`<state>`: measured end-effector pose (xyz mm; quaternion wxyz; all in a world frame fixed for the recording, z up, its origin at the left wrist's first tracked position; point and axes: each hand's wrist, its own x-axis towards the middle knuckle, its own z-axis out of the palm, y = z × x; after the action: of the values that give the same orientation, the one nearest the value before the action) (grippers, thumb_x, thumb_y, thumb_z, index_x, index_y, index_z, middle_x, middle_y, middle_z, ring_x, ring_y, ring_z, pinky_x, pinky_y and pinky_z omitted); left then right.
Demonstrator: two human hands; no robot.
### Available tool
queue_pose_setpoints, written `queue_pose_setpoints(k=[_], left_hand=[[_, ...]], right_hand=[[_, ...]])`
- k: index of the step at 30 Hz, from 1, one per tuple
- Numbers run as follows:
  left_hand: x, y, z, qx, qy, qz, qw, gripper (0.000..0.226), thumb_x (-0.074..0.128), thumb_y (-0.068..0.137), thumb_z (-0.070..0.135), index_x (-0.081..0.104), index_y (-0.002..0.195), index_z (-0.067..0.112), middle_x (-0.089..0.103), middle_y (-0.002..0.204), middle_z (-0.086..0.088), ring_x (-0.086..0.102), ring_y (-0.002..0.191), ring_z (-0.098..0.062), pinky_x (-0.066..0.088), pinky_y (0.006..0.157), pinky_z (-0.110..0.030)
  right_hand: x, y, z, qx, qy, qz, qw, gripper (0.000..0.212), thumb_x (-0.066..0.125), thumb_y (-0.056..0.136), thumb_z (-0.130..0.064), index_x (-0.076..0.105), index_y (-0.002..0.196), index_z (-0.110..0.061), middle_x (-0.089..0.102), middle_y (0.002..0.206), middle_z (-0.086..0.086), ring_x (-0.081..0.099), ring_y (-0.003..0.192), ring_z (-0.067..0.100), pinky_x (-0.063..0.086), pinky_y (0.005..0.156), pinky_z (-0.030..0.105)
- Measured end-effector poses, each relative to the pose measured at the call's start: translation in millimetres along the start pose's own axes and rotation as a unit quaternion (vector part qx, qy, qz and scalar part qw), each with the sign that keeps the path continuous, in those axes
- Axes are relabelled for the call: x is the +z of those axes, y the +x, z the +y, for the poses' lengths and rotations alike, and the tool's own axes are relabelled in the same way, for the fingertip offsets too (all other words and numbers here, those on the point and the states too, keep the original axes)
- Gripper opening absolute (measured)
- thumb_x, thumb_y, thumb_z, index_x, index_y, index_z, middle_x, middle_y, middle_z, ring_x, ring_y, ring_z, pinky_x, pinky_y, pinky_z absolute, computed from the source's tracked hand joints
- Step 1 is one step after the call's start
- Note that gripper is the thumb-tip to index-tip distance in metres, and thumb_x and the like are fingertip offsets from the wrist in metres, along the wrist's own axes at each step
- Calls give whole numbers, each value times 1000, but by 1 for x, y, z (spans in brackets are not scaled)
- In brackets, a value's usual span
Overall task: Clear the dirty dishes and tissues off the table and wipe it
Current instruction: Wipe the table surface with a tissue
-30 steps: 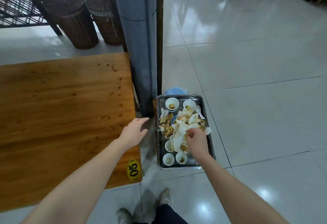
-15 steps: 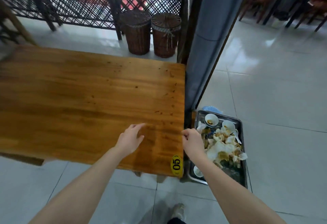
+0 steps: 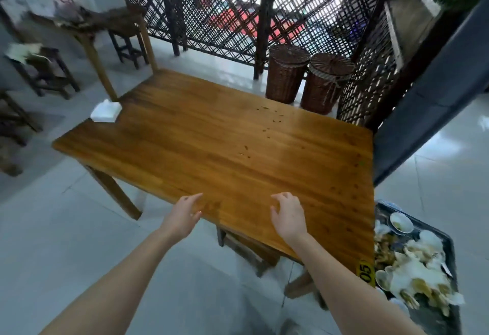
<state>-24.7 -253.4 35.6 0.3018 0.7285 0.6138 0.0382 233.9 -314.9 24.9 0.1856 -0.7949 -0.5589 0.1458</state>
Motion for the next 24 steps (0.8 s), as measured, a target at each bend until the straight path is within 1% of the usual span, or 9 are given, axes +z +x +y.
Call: queue_pose_setpoints(k=[4,7,12,16,19,24], left_hand=[[-29,-8,-57,-28,-3,28,999,54,51,99,29,32,149,27,38,151,-4,42,134,-22,39,105,-36],[-47,-12,-93,-46,-6,49,998,53,51,98,29,34,148,26,40,150,-3,40,135,-21,36,107,-36],[-72,-5,-144,-83,-14,67,994,49,50,98,27,37,146,28,44,145,0,45,131,-19,39,106,-39],[-94,19,-179,-100,0,67,993,48,50,98,26,38,145,27,43,147,1,44,132,-19,37,108,-41],[-114,48,-200,-109,-3,75,991,49,50,99,25,37,146,26,39,150,1,43,132,-19,34,108,-38],[-166,102,-235,-112,-14,87,990,50,50,99,22,36,147,25,38,151,1,42,133,-19,33,109,-37]], right_hand=[[31,11,-56,-64,-20,-41,997,42,59,93,-19,51,134,-25,49,136,-4,40,127,17,33,107,34],[52,20,-92,-85,-18,-65,994,45,57,94,-19,48,137,-26,46,139,-5,37,130,16,31,109,33],[86,44,-148,-121,-27,-85,989,45,57,94,-20,46,138,-26,47,138,-7,39,128,13,30,109,31],[115,69,-194,-137,-19,-113,984,46,56,95,-21,45,139,-28,44,142,-8,35,134,13,26,112,32],[135,99,-223,-147,-20,-132,980,45,54,96,-21,44,139,-28,42,145,-7,33,137,15,23,115,34],[161,161,-272,-164,-14,-150,975,43,53,96,-19,46,139,-21,45,143,-4,36,134,16,28,112,31]])
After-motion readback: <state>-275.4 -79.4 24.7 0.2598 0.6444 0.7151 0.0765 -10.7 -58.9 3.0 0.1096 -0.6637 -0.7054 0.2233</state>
